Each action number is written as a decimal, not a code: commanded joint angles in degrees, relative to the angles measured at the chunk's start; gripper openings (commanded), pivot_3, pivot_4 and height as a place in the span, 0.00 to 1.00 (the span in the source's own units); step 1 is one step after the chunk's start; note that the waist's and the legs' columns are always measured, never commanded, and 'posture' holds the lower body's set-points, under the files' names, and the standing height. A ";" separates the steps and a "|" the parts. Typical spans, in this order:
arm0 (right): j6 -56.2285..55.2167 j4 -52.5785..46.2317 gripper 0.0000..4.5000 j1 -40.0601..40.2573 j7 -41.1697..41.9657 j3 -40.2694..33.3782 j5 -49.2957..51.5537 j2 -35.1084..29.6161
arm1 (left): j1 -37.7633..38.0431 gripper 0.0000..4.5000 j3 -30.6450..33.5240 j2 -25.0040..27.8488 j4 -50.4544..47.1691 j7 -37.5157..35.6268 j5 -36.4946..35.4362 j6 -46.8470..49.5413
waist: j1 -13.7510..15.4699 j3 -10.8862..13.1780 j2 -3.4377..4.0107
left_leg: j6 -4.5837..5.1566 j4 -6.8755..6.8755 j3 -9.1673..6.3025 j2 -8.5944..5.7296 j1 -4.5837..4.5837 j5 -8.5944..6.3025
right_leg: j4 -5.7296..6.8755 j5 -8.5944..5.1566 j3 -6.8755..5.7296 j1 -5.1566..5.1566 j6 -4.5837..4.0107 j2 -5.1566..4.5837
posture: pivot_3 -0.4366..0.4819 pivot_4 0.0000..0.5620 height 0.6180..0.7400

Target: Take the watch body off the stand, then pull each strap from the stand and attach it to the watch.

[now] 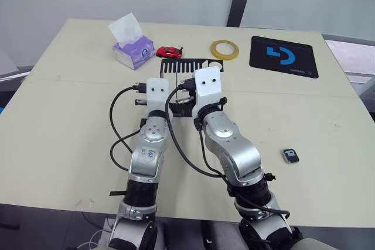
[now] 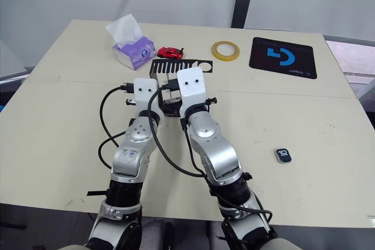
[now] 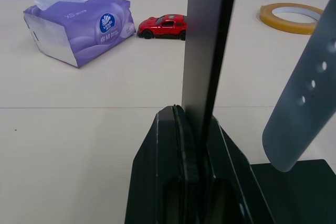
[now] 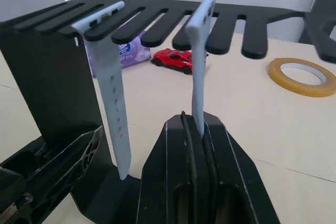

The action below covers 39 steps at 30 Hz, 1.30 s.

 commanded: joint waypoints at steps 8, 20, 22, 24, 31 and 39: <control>-0.55 -4.84 0.01 0.90 1.50 1.74 -1.81 1.54 | 0.34 0.00 -0.34 -0.97 0.56 -0.17 0.08 -0.54 | 0.00 0.00 0.00 | 0.00 -0.01 -0.04 0.00 -0.02 0.00 | -0.02 0.00 -0.03 0.00 0.00 -0.01 | 0.48 0.27 0.98; 2.37 -10.57 0.01 4.58 2.96 3.15 -2.90 1.61 | -0.91 0.00 0.46 -0.23 3.57 -1.44 -0.48 -1.56 | 0.05 0.00 0.00 | 0.01 -0.08 -0.16 -0.04 -0.05 0.01 | -0.05 0.00 -0.11 0.01 -0.01 -0.06 | 0.48 0.27 0.98; 2.52 -11.54 0.01 4.59 3.71 3.05 -3.21 0.67 | -1.27 0.00 0.50 0.03 4.22 -1.81 -0.43 -2.21 | 0.04 0.00 0.00 | 0.01 -0.08 -0.17 -0.04 -0.07 0.01 | -0.07 0.00 -0.13 0.01 -0.01 -0.06 | 0.48 0.27 0.98; 3.13 -13.30 0.01 5.27 4.59 2.92 -3.35 -0.24 | -1.28 0.00 0.59 0.13 4.34 -2.07 -0.41 -2.29 | 0.07 0.00 0.00 | 0.00 -0.07 -0.17 -0.04 -0.06 0.01 | -0.06 0.00 -0.14 0.01 -0.01 -0.06 | 0.48 0.27 0.98; 5.01 -21.54 0.01 9.12 9.60 2.62 -2.81 -5.55 | -0.93 0.00 0.19 0.56 4.56 -4.58 -0.81 -2.60 | 0.13 0.00 0.00 | 0.00 -0.08 -0.24 -0.07 -0.08 0.01 | -0.13 0.00 -0.16 0.04 -0.02 -0.08 | 0.48 0.27 0.98; 5.82 -25.89 0.00 11.59 13.68 1.28 -1.90 -9.20 | -1.41 0.17 1.06 0.22 5.35 -6.53 -2.08 -3.47 | 0.20 0.00 0.00 | 0.01 -0.08 -0.31 -0.09 -0.08 0.01 | -0.22 0.00 -0.17 0.11 -0.02 -0.10 | 0.48 0.27 0.98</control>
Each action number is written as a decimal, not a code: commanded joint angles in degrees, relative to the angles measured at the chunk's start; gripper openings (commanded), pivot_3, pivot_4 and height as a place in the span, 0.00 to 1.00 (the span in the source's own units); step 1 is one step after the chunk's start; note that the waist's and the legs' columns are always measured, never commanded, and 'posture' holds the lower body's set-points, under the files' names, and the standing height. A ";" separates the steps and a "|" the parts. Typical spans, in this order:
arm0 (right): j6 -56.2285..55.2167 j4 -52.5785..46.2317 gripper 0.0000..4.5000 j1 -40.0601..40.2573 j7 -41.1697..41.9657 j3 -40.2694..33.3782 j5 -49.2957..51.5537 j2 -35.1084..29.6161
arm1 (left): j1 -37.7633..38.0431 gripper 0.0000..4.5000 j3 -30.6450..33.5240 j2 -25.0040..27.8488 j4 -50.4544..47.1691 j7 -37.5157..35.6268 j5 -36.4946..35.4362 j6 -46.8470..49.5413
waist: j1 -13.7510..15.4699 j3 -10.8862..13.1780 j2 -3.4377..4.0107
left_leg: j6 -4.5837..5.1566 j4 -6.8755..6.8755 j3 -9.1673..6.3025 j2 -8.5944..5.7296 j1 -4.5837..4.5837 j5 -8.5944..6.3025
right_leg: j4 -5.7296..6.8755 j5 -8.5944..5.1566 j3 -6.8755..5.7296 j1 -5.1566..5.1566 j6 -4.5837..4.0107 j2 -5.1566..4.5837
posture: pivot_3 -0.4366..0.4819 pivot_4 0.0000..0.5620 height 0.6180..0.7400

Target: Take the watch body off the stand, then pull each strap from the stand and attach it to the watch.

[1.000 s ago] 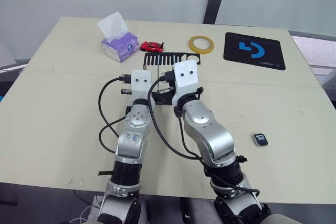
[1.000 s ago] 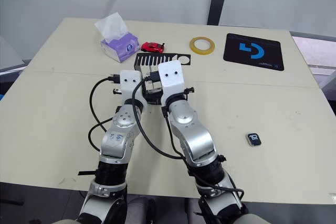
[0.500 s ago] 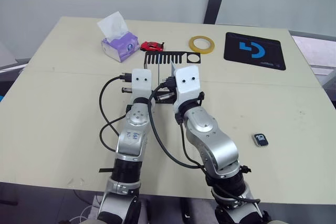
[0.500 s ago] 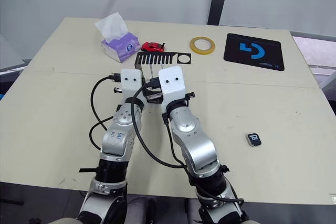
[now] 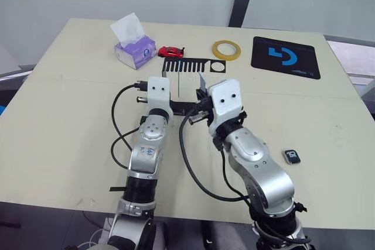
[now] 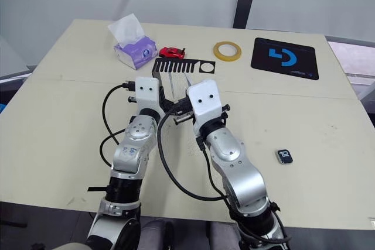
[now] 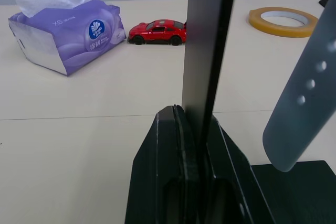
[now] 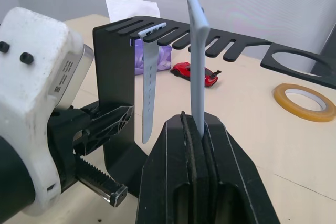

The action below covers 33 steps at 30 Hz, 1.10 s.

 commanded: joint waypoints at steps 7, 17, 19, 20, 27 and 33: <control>-0.11 -5.22 0.00 1.68 4.25 -2.91 1.89 -2.77 | 0.19 0.85 -0.11 0.53 0.18 -3.84 -2.78 0.29 | -0.18 0.02 0.02 | 0.00 -0.05 -0.03 0.03 -0.16 0.00 | -0.08 0.00 -0.01 -0.13 0.00 0.02 | 0.48 0.27 0.98; -1.06 -6.74 0.00 3.74 9.46 -7.58 5.30 -6.93 | 6.24 0.99 0.80 7.96 -13.25 -13.44 -6.88 6.74 | -0.24 0.03 0.03 | -0.01 -0.05 -0.09 0.04 -0.16 0.00 | -0.10 -0.01 0.02 -0.11 -0.02 0.00 | 0.48 0.27 0.98; -1.53 -6.79 0.00 3.94 10.85 -8.46 6.39 -7.75 | 7.77 0.99 1.05 9.69 -16.01 -15.57 -8.22 8.10 | -0.29 0.03 0.04 | -0.01 -0.06 -0.09 0.05 -0.16 0.00 | -0.09 -0.01 0.04 -0.11 -0.03 0.00 | 0.48 0.27 0.98; -1.89 -6.70 0.00 4.03 11.71 -8.93 7.06 -8.22 | 8.70 0.99 1.61 10.17 -17.51 -16.98 -9.85 8.97 | -0.27 0.04 0.04 | -0.01 -0.06 -0.10 0.05 -0.16 0.00 | -0.09 -0.01 0.05 -0.11 -0.04 0.00 | 0.48 0.27 0.98; -3.53 -5.41 0.00 4.02 17.90 -13.45 14.05 -10.44 | 14.74 0.99 8.88 16.86 -24.55 -32.03 -26.29 13.99 | -0.33 0.05 0.07 | -0.02 -0.06 -0.20 0.07 -0.15 0.01 | -0.07 -0.05 0.06 -0.09 -0.11 -0.01 | 0.48 0.27 0.98; -3.54 -1.62 0.00 1.57 26.80 -19.44 24.82 -13.23 | 13.68 0.99 15.50 27.74 -21.31 -46.73 -42.28 20.18 | -0.51 0.09 0.13 | -0.04 -0.06 -0.29 0.07 -0.14 0.02 | -0.07 -0.08 0.04 -0.04 -0.18 -0.02 | 0.48 0.27 0.98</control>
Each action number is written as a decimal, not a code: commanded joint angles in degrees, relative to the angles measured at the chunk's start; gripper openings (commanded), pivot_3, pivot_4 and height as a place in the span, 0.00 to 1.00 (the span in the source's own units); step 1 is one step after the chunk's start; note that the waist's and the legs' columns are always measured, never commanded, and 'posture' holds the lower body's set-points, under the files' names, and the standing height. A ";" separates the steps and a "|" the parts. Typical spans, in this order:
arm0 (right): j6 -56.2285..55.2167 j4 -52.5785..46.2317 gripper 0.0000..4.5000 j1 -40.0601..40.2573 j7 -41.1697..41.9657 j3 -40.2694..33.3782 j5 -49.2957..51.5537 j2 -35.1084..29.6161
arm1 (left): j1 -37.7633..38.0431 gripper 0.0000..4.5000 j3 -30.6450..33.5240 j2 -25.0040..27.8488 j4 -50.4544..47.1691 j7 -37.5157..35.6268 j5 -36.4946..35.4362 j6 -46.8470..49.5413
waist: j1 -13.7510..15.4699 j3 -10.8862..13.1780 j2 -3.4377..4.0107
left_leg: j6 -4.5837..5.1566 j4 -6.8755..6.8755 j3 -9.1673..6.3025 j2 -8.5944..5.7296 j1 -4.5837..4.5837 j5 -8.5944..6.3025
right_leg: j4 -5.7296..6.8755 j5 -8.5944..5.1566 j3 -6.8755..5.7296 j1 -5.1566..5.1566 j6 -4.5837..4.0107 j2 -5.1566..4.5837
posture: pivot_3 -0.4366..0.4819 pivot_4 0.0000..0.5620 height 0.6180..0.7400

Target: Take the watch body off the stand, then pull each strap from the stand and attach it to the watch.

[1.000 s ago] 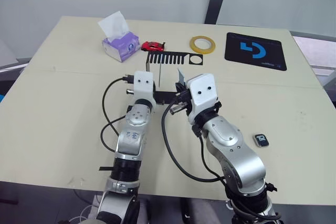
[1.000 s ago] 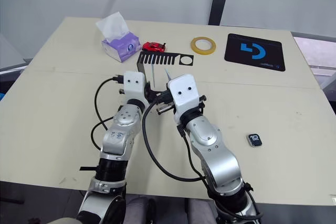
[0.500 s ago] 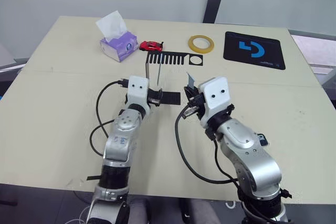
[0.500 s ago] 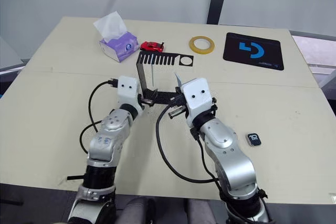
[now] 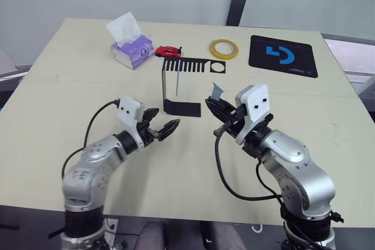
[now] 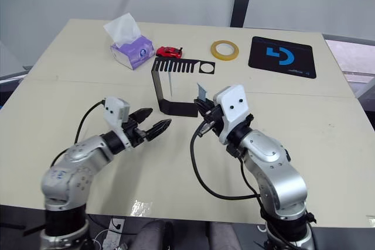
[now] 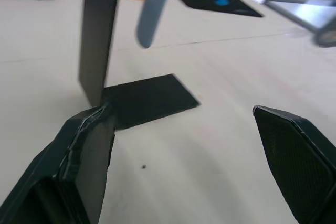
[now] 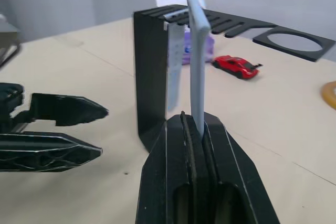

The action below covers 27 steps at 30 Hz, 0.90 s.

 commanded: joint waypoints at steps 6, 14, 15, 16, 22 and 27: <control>-1.26 5.49 0.00 -4.10 15.44 -6.03 16.32 -6.27 | -6.79 0.99 4.89 14.54 4.81 -21.29 -22.18 9.06 | 0.02 0.06 0.09 | -0.01 0.00 -0.09 -0.01 -0.02 0.01 | -0.01 -0.02 -0.05 0.00 -0.04 -0.01 | 0.48 0.27 0.98; -0.42 9.16 0.00 -5.36 21.97 -5.66 24.82 -9.71 | -13.47 0.99 1.76 13.23 9.74 -22.15 -26.85 7.67 | 0.16 0.10 0.15 | -0.01 -0.02 -0.11 -0.01 -0.01 0.01 | -0.02 -0.02 -0.06 0.03 -0.05 -0.05 | 0.48 0.27 0.98; -0.30 9.44 0.00 -5.54 22.26 -5.47 25.40 -9.99 | -13.98 0.99 1.15 12.48 9.90 -21.83 -26.82 7.36 | 0.13 0.10 0.15 | -0.01 -0.02 -0.11 -0.01 -0.01 0.01 | -0.02 -0.02 -0.06 0.03 -0.04 -0.05 | 0.48 0.27 0.98; -0.31 9.55 0.00 -5.64 22.51 -5.16 25.78 -10.28 | -14.43 0.99 0.60 11.82 10.05 -21.25 -26.83 7.30 | 0.09 0.11 0.15 | -0.01 -0.01 -0.11 -0.01 -0.01 0.01 | -0.02 -0.02 -0.05 0.03 -0.04 -0.04 | 0.48 0.27 0.98; -0.82 10.39 0.00 -6.47 23.14 -3.13 26.59 -10.94 | -17.62 0.99 -3.57 7.34 10.77 -17.98 -25.09 5.64 | 0.32 0.11 0.15 | -0.03 0.02 -0.12 -0.02 -0.01 0.02 | 0.03 -0.02 -0.05 0.02 -0.04 -0.04 | 0.48 0.27 0.98; -1.66 10.78 0.00 -6.93 23.31 -1.25 25.53 -11.14 | -19.94 0.99 -6.12 6.23 11.86 -17.94 -24.09 4.31 | 0.24 0.11 0.16 | -0.06 0.03 -0.11 -0.02 -0.02 0.04 | 0.06 -0.02 -0.04 0.00 -0.04 -0.01 | 0.48 0.27 0.98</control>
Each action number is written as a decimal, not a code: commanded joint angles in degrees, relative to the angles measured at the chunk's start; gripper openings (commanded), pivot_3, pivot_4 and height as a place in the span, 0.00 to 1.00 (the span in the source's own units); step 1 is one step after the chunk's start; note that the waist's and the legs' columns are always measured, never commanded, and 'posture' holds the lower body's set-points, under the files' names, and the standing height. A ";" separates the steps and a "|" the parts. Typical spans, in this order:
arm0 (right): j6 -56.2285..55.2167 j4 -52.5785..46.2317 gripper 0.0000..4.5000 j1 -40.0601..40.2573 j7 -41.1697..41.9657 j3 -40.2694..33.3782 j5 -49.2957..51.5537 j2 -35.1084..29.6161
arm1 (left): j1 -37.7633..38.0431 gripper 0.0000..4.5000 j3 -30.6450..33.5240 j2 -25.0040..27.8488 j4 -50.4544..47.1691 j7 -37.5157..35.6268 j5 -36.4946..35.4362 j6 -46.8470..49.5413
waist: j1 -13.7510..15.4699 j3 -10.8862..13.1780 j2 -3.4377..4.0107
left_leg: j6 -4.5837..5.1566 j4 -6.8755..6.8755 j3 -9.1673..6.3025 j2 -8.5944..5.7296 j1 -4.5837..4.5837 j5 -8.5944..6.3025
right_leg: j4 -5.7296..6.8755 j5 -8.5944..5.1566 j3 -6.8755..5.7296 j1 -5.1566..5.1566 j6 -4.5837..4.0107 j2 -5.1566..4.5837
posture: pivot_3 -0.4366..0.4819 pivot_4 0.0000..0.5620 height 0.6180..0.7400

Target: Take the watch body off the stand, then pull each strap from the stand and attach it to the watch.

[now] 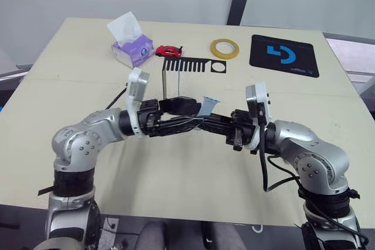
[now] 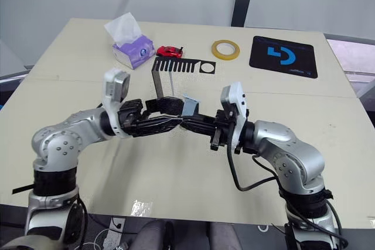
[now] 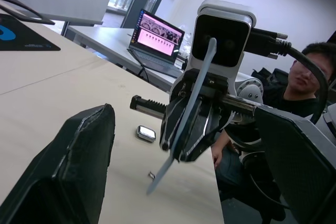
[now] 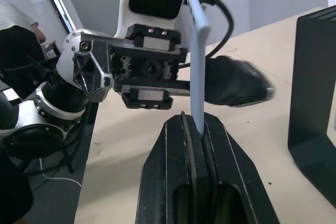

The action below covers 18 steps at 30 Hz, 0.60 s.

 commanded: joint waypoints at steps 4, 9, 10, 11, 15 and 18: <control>-2.42 -0.32 0.00 -1.53 0.45 1.33 -0.36 -0.82 | -2.31 0.99 -1.54 -0.15 0.86 -0.53 0.12 -1.83 | 0.00 0.00 0.00 | -0.03 0.00 0.00 0.00 0.01 0.02 | 0.02 0.00 0.01 0.00 0.00 0.01 | 0.48 0.27 0.98; -2.95 -0.12 0.00 -1.56 0.33 2.11 -0.86 -1.06 | -3.61 0.99 -2.83 -0.46 1.61 -0.13 0.71 -2.38 | 0.11 0.00 0.00 | -0.03 0.01 0.00 0.00 0.00 0.02 | 0.02 0.00 0.01 0.00 0.00 0.00 | 0.48 0.27 0.98; -3.02 -0.13 0.00 -1.52 0.30 2.21 -0.94 -1.10 | -3.88 0.99 -2.97 -0.71 1.72 0.09 0.77 -2.41 | 0.13 0.00 0.00 | -0.03 0.01 0.00 0.00 0.00 0.02 | 0.01 0.00 0.01 0.00 0.00 0.00 | 0.48 0.27 0.98; -3.06 -0.11 0.00 -1.52 0.26 2.32 -1.00 -1.14 | -4.17 0.99 -3.06 -1.00 1.82 0.22 0.86 -2.59 | 0.14 0.00 0.00 | -0.03 0.01 0.00 0.00 0.00 0.02 | 0.01 0.00 0.01 0.00 0.00 0.00 | 0.48 0.27 0.98; -3.32 -0.02 0.00 -1.50 0.06 2.55 -0.95 -1.28 | -4.63 0.94 -2.86 -2.08 1.85 0.41 0.47 -2.93 | 0.05 0.00 0.00 | -0.03 0.01 0.00 0.00 0.00 0.02 | 0.03 0.00 0.01 0.00 0.00 0.00 | 0.48 0.27 0.98; -3.18 0.00 0.00 -1.45 -0.07 2.63 -0.70 -1.41 | -4.79 0.73 -3.45 -1.78 1.39 0.11 1.15 -3.01 | 0.04 0.00 0.00 | -0.04 0.01 0.00 0.00 0.00 0.03 | 0.07 0.00 0.01 -0.01 0.00 0.01 | 0.48 0.27 0.98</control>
